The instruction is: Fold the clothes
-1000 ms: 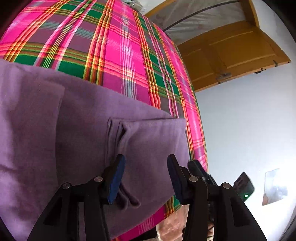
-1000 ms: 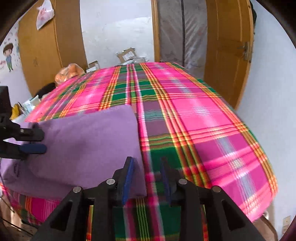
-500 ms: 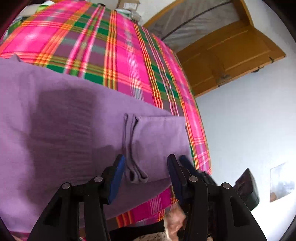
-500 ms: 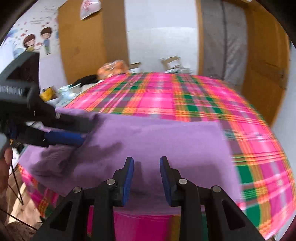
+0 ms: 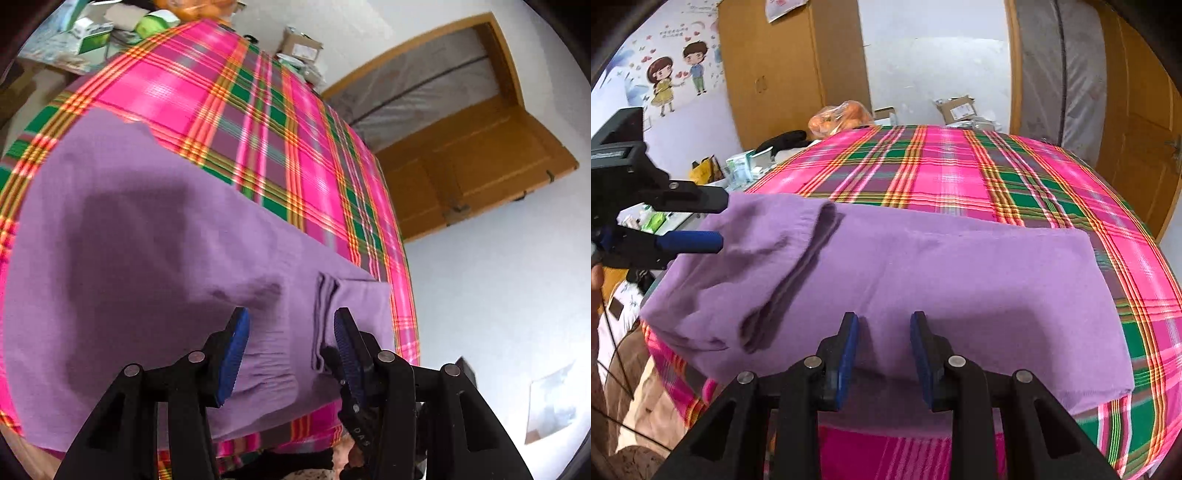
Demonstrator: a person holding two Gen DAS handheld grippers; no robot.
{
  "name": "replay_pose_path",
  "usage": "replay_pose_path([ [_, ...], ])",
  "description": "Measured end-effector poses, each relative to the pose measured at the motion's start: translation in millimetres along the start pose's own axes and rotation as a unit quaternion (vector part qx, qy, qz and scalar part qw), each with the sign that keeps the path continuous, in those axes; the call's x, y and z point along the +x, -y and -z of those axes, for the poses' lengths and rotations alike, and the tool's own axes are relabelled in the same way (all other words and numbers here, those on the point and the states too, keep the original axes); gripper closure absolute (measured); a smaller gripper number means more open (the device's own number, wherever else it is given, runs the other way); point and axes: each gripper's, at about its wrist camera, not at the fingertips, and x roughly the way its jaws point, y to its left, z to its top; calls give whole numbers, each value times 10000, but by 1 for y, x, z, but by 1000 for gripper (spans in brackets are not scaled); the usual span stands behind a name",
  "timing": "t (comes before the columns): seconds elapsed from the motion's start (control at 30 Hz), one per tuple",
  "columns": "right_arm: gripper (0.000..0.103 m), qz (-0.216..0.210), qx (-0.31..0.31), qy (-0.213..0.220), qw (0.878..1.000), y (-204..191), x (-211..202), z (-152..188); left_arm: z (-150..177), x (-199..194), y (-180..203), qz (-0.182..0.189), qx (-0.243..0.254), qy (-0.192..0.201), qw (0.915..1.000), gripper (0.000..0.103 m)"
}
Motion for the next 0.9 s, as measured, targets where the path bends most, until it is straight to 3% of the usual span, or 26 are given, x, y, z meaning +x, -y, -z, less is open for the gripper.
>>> replay_pose_path([
  [0.1, 72, 171, -92, 180, 9996, -3, -7, 0, -2, -9, -12, -55, -116, 88, 9999, 53],
  [0.23, 72, 104, 259, -68, 9996, 4, 2, 3, -6, -19, -25, -82, -216, 179, 9996, 53],
  [0.33, 72, 101, 174, -126, 9997, -4, -2, 1, -7, -26, -34, -155, -206, 208, 9995, 53],
  [0.53, 72, -174, -106, 307, 9993, -31, -24, -15, -8, -48, -56, -232, -354, 402, 9983, 53],
  [0.73, 72, -700, -727, 286, 9945, -81, -17, -23, -4, -73, -76, -307, -556, 609, 9961, 53],
  [0.9, 72, -1417, -1547, 202, 9775, -144, -6, -22, -2, -89, -91, -411, -661, 710, 9944, 53],
])
